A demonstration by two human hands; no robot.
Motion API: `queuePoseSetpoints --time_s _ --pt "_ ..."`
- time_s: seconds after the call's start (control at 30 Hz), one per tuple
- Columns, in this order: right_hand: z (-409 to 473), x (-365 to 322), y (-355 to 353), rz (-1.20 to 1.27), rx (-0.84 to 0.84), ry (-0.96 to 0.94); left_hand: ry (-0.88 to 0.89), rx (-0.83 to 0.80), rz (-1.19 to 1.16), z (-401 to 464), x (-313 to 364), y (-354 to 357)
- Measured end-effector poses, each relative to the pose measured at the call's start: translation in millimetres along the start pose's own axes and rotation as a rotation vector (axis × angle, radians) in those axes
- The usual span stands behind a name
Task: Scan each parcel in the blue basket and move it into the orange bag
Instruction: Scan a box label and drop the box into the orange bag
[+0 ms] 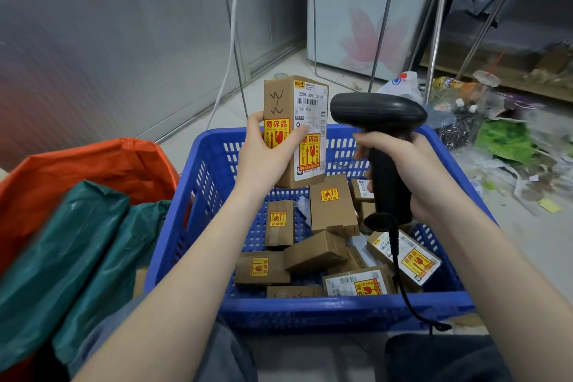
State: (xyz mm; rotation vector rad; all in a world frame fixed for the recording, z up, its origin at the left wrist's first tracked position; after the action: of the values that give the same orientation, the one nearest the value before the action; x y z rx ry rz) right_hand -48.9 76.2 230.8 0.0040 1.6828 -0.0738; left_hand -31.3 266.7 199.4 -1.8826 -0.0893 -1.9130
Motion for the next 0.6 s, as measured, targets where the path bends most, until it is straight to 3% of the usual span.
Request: queuePoseSetpoints --time_s 0.2,0.4,0.6 --pt "-6 -1 23 -0.004 -0.01 -0.015 0.045 0.068 0.0 -3 7 -20" --pt "-16 -3 61 0.02 -0.068 0.007 0.034 0.115 0.046 -1 8 -85" --pt "-22 -2 118 0.004 -0.148 0.038 -0.035 0.353 0.116 5 -17 -171"
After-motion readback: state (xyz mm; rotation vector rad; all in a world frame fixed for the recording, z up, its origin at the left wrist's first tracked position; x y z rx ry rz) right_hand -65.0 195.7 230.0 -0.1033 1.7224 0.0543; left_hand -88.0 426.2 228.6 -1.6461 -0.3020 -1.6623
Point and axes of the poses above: each hand's wrist, its own z-axis towards the middle knuckle, its own y-axis out of the palm, x = y × z, the point moved 2 cm from there along z, towards the middle knuckle, and after that the axes turned 6 degrees about x, right-handed, at the moved point
